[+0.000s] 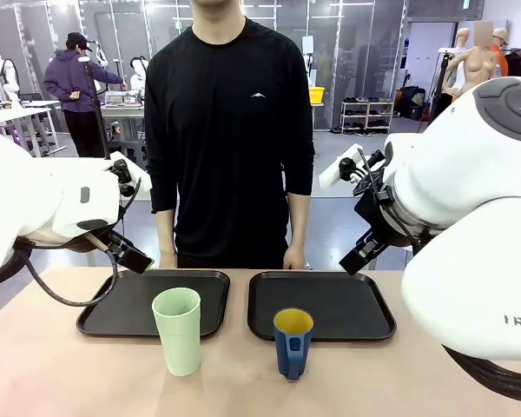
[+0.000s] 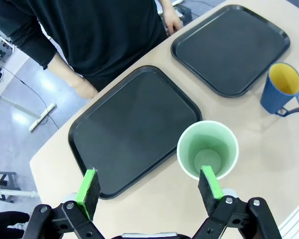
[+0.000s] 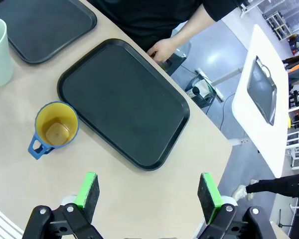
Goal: Sort and store the cups by type.
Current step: Pick up the Reusable plastic cup.
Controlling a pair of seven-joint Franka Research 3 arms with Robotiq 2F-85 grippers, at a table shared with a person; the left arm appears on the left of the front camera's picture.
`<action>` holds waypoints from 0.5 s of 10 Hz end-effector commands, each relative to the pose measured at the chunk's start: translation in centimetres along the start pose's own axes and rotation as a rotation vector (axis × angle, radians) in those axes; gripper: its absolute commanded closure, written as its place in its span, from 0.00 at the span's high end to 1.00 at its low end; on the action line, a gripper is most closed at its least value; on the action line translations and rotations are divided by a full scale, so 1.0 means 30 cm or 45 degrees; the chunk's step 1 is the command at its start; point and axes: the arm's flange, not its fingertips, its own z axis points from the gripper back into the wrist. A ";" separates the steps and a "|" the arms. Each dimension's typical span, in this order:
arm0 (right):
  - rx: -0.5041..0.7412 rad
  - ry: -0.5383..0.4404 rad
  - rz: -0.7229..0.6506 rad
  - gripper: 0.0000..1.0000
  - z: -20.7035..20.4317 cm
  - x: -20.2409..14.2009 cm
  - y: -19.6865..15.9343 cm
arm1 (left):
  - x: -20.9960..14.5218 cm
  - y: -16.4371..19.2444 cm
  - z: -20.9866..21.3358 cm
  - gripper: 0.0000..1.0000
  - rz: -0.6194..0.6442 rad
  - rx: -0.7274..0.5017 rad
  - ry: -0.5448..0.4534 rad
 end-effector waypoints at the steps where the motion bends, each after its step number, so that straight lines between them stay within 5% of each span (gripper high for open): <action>1: -0.035 0.009 -0.047 1.00 -0.025 -0.051 -0.015 | -0.076 -0.002 0.013 1.00 0.016 0.049 0.038; 5: -0.120 0.118 -0.224 1.00 -0.194 -0.171 -0.229 | -0.255 0.253 -0.094 1.00 0.307 0.172 0.161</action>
